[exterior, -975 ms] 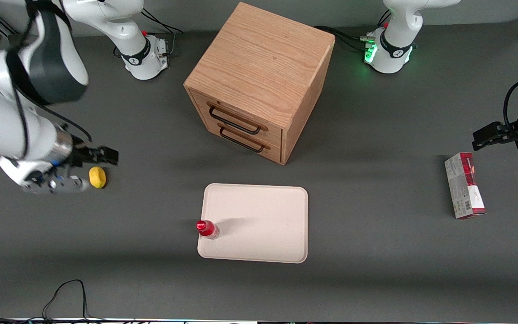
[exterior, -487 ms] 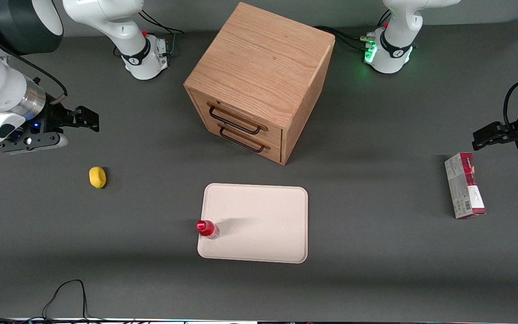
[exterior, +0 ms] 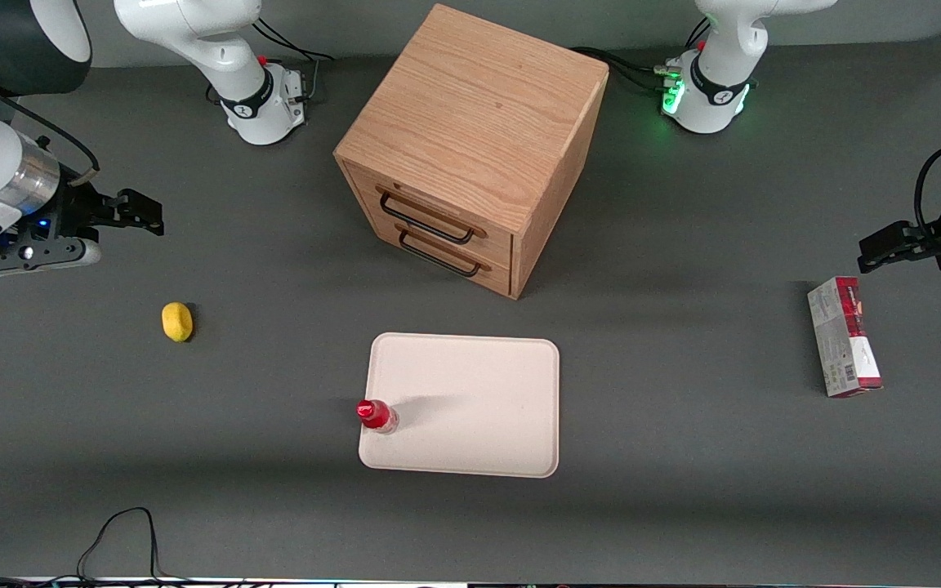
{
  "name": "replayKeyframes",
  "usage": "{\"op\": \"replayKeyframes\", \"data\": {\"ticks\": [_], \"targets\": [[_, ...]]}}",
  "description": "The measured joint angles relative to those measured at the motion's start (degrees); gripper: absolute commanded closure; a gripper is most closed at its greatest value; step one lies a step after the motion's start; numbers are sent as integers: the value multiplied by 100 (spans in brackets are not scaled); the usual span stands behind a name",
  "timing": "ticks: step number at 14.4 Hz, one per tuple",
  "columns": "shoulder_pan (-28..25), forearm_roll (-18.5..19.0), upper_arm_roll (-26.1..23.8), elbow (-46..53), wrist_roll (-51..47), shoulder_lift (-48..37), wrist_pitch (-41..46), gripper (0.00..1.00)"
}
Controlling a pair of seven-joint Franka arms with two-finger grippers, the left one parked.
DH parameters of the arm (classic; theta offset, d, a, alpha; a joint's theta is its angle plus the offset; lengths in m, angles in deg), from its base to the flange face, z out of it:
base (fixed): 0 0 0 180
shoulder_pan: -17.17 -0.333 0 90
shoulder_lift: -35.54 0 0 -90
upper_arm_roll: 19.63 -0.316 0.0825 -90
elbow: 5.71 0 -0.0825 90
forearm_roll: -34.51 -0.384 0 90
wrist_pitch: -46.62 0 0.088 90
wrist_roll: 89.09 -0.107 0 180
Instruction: Place coke bottle on tray
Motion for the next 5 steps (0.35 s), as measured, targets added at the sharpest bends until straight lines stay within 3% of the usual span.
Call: {"op": "replayKeyframes", "data": {"ticks": [5], "targets": [[1, -213, 0, 289, 77, -1, 242, 0]]}}
